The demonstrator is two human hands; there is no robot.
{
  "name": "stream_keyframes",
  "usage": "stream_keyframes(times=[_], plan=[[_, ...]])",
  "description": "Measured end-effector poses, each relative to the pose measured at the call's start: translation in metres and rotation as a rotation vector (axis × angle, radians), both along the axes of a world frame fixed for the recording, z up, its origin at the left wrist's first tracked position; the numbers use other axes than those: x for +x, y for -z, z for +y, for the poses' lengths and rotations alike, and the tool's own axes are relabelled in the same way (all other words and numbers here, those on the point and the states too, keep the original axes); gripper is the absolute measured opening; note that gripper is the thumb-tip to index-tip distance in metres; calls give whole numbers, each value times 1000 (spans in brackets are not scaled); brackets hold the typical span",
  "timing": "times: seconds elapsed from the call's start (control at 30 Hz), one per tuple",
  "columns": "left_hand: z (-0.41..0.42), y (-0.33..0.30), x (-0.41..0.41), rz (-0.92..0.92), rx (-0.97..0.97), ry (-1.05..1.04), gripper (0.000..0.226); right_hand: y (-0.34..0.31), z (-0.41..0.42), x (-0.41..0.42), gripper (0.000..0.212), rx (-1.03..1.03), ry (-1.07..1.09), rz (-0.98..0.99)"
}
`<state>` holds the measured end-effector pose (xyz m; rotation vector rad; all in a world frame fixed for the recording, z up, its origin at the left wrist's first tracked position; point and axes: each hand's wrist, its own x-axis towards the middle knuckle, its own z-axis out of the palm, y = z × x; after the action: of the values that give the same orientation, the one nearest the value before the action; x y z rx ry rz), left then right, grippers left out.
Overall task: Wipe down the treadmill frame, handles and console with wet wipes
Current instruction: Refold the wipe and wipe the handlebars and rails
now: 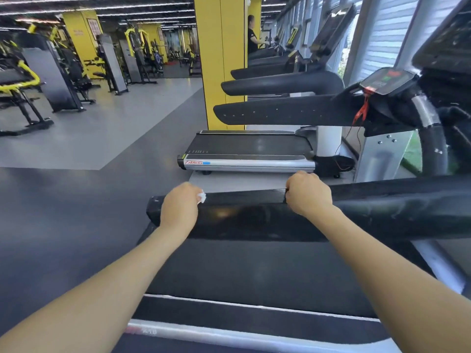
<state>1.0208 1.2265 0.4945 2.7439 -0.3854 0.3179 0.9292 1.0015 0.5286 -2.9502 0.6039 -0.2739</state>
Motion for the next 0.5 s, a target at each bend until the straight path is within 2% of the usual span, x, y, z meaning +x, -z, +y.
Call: stream_keyframes(times=[0.13,0.23,0.37,0.5], plan=[[-18,1,-20,-74,-42,290,22,-1,49,26,20,83,-36,-15],[8,1,-7,-63,-27,409,22,7,67,38,13,48,-36,1],[66,-2,30,-11,12,289,24,8,70,42,22,7,17,-14],[59,-1,27,-6,2,247,26,7,73,44,23,38,67,-36]])
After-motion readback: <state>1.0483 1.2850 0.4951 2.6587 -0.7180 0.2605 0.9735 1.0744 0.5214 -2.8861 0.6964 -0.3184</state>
